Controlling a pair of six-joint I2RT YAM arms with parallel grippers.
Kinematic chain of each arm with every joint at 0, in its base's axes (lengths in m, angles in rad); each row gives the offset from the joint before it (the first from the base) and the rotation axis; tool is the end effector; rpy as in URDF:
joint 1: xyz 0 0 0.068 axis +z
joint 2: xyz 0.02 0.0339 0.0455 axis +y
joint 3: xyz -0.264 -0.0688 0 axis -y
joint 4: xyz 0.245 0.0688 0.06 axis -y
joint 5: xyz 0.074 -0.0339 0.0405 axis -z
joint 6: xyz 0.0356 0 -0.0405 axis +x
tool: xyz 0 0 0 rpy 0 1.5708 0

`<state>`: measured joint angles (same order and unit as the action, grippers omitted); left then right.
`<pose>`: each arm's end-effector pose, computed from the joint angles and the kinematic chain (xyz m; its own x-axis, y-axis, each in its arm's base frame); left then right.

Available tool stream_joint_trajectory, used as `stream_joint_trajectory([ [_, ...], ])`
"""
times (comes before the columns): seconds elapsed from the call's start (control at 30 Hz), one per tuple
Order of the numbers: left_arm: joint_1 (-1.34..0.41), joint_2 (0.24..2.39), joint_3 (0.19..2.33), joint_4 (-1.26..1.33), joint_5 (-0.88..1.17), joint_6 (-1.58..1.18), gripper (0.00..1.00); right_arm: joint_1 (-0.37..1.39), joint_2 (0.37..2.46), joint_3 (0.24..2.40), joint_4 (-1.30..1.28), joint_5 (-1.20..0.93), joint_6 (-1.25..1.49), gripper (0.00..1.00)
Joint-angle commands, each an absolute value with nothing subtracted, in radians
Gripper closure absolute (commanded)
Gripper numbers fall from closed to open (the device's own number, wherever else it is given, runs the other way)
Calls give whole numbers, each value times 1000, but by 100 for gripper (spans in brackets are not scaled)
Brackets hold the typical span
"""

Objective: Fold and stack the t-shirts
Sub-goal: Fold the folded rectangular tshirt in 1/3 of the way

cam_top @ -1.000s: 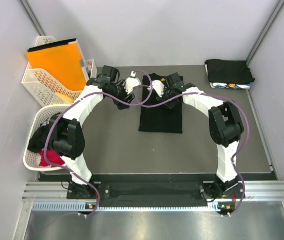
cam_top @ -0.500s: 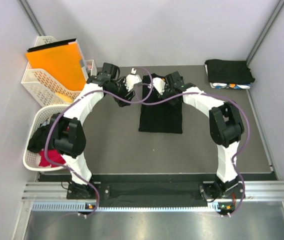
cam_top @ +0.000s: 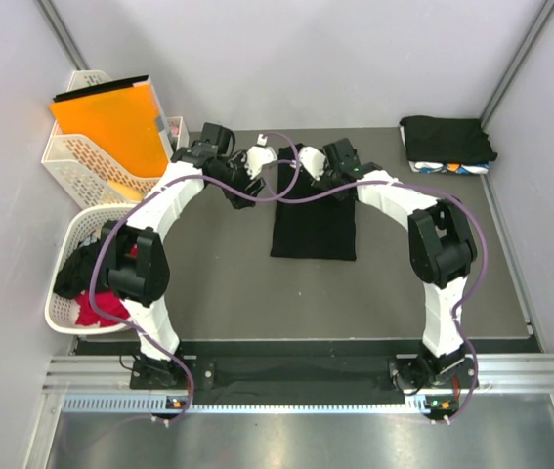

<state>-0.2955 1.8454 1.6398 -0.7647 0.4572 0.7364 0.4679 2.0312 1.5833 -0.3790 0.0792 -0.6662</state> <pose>0.3815 -0.1326 0.2889 -0.2490 0.7058 -0.6633 0.9005 0.4208 0.1097 0.4103 0.2042 0.2174 -0.2680 -0.8257 -0.4964 -0.7217 0.5134 -0.4643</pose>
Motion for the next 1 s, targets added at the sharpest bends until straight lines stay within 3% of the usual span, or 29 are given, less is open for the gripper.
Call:
stream_joint_trajectory([
  [0.0,-298,1842,1684,-765,491,759,36,453,1991,1574,-304,150,-681,85],
  [0.3,-298,1870,1735,-782,500,759,36,443,1999,1552,-293,187,-687,78],
  [0.53,-298,1871,1743,-787,500,764,36,437,2019,1539,-273,256,-690,51],
  [0.97,-299,1867,1738,-785,520,762,35,417,2037,1535,-117,515,-703,51],
])
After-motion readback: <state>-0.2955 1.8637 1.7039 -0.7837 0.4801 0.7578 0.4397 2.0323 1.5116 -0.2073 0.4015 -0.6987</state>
